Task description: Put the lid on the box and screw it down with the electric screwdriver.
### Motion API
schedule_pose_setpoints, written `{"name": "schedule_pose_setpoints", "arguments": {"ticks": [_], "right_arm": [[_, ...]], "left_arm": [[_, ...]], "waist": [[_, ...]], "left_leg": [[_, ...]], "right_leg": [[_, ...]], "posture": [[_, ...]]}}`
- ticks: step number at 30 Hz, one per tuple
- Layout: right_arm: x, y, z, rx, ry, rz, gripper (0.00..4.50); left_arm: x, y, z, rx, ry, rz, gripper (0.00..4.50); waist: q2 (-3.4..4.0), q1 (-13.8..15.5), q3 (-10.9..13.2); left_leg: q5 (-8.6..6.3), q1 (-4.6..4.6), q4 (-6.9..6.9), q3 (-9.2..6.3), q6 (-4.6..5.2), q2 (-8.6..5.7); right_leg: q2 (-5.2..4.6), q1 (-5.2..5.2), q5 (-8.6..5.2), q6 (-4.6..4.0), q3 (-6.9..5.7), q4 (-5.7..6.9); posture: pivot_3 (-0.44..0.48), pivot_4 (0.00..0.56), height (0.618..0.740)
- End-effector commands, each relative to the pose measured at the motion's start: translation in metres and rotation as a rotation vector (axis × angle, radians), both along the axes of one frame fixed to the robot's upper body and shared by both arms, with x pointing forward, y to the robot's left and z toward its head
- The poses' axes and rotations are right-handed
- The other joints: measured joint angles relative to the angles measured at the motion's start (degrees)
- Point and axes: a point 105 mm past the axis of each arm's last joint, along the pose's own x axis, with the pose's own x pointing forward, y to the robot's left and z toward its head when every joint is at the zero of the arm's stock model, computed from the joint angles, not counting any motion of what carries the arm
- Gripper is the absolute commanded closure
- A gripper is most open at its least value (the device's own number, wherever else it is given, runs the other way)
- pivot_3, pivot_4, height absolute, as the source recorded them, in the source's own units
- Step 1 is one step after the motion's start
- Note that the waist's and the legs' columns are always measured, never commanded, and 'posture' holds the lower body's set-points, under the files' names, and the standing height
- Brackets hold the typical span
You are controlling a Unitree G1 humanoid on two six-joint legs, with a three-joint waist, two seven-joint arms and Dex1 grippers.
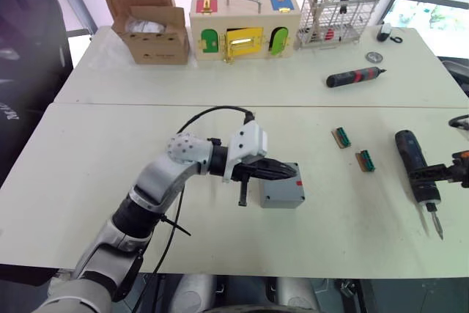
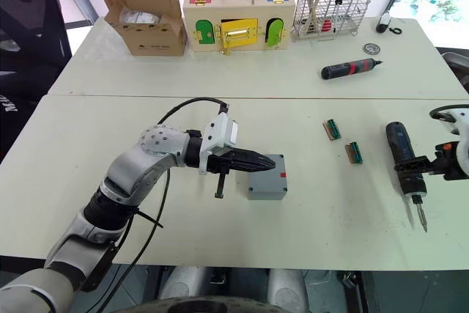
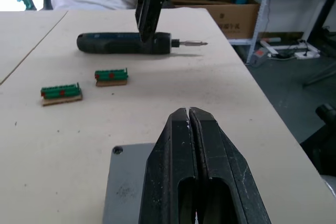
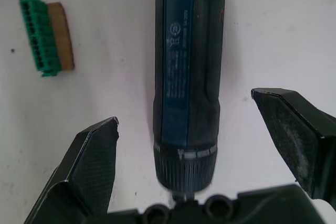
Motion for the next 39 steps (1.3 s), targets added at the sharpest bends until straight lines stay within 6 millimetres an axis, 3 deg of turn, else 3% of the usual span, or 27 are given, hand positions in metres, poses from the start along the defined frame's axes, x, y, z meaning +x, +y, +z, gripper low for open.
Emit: {"name": "schedule_pose_setpoints", "arguments": {"ticks": [1, 5, 8, 14, 21, 28, 34, 39], "right_arm": [[0.002, -0.011, 0.0, -0.039, 0.01, -0.025, 0.02], [0.004, -0.017, -0.009, -0.068, 0.036, -0.028, 0.02], [0.003, -0.017, -0.014, -0.093, 0.069, 0.011, 0.73], [-0.005, -0.013, -0.021, -0.083, 0.127, 0.063, 2.61], [-0.008, -0.008, -0.024, -0.079, 0.168, 0.127, 2.61], [0.005, 0.004, -0.009, -0.021, 0.097, 0.125, 2.61], [0.024, 0.004, 0.021, 0.101, -0.067, -0.017, 2.61], [0.038, 0.011, 0.068, 0.338, -0.288, -0.173, 2.61]], "left_arm": [[-0.006, -0.003, 0.009, -0.026, -0.039, -0.01, 4.5], [-0.006, -0.003, 0.01, -0.029, -0.039, -0.002, 4.5], [-0.005, -0.002, 0.009, -0.029, -0.039, 0.011, 4.5], [-0.005, -0.003, 0.009, -0.031, -0.038, 0.018, 4.5], [-0.003, -0.005, 0.009, -0.033, -0.047, 0.016, 4.5], [-0.001, -0.005, 0.009, -0.035, -0.051, 0.028, 4.5], [0.006, -0.003, 0.009, -0.033, -0.065, 0.046, 4.5], [0.012, 0.004, 0.012, -0.028, -0.067, 0.058, 4.5]], "waist": [[0.01, 0.05, 0.0], [0.02, -0.06, 0.0], [0.02, -0.07, 0.0], [0.01, 0.14, 0.0], [0.01, 0.19, -0.01], [0.01, -0.09, -0.01], [0.08, -0.21, 0.01], [0.17, 0.01, 0.02]], "left_leg": [[0.0, -0.01, -0.01, 0.0, 0.0, -0.01], [0.01, 0.0, 0.0, 0.01, -0.01, -0.02], [0.02, 0.01, 0.0, 0.02, -0.03, -0.02], [0.02, 0.02, 0.04, 0.01, -0.04, -0.06], [0.02, 0.02, 0.04, -0.01, -0.04, -0.06], [0.02, 0.03, 0.03, -0.01, -0.06, -0.05], [0.05, 0.04, 0.03, 0.01, -0.11, -0.06], [0.06, 0.0, -0.02, 0.03, -0.13, -0.06]], "right_leg": [[-0.01, -0.01, 0.0, 0.0, 0.0, 0.0], [0.0, 0.0, 0.0, 0.01, -0.03, 0.0], [0.02, 0.0, 0.01, 0.01, -0.05, 0.01], [0.03, 0.05, 0.01, 0.01, -0.07, 0.01], [0.02, 0.06, 0.01, 0.01, -0.09, 0.01], [0.02, 0.05, 0.01, 0.01, -0.08, 0.01], [0.0, 0.01, 0.01, 0.02, -0.05, 0.07], [0.0, -0.07, 0.01, 0.01, -0.04, 0.09]], "posture": [[0.0, 0.15, 0.694], [0.0, 0.15, 0.694], [0.0, 0.15, 0.694], [0.0, 0.15, 0.694], [0.0, 0.15, 0.694], [0.0, 0.15, 0.694], [0.0, 0.15, 0.694], [0.0, 0.15, 0.694]]}}
